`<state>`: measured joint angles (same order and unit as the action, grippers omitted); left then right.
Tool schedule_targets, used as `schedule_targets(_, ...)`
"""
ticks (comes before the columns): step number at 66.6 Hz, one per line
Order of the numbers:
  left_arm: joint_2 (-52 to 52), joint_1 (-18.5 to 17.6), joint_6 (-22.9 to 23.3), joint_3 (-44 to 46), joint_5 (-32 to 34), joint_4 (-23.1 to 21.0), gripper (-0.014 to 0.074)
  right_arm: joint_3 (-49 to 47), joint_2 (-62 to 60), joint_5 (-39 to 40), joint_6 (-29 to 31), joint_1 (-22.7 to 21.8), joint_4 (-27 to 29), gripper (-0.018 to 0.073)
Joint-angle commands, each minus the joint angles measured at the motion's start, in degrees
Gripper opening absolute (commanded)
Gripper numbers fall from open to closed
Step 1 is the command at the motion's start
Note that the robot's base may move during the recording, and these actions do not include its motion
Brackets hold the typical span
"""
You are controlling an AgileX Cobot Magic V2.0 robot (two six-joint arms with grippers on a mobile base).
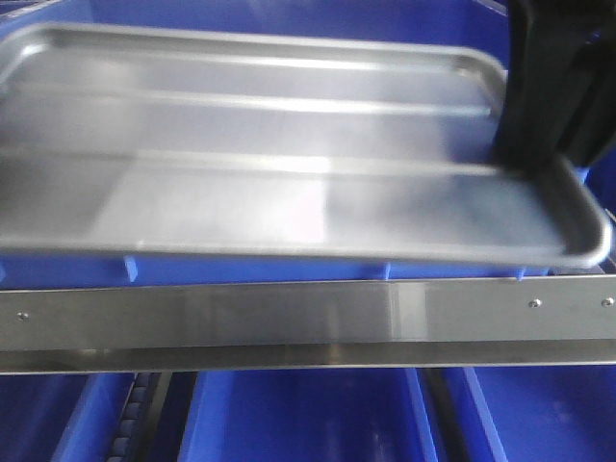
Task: Grab silver tray and place in blue box
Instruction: 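Lower the tray into the blue bin and open both grippers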
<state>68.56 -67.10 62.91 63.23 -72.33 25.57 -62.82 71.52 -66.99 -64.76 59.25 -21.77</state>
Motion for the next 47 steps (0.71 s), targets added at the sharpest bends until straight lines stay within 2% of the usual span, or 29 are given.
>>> schedule_targets(1, -1.33, -0.52, -1.62, 4.71, 6.86, -0.07, -0.0008, -5.24, -1.51, 8.70, 3.75, 0.28, 0.19, 0.0069)
schedule_targets(15, -1.33, 0.08, -2.88, 8.36, 8.17, 3.17, -0.0006, -10.68, -1.51, 9.55, 7.97, -0.75, 0.19, 0.0069)
schedule_targets(22, -1.33, 2.34, -5.84, 9.81, 11.32, 1.41, -0.0006, -11.99, -1.26, 11.08, 9.43, -2.59, 0.48, 0.0069)
schedule_targets(29, -1.33, 6.18, -8.18, 10.87, 13.44, -0.21, -0.0006, -13.62, -0.86, 12.77, 12.12, -5.14, 2.43, 0.0069)
schedule_targets(47, -0.42, 16.59, -20.96, 13.01, 18.85, -10.10, -0.0006, -16.57, 1.87, 17.52, 18.14, -11.04, 7.52, 0.0069)
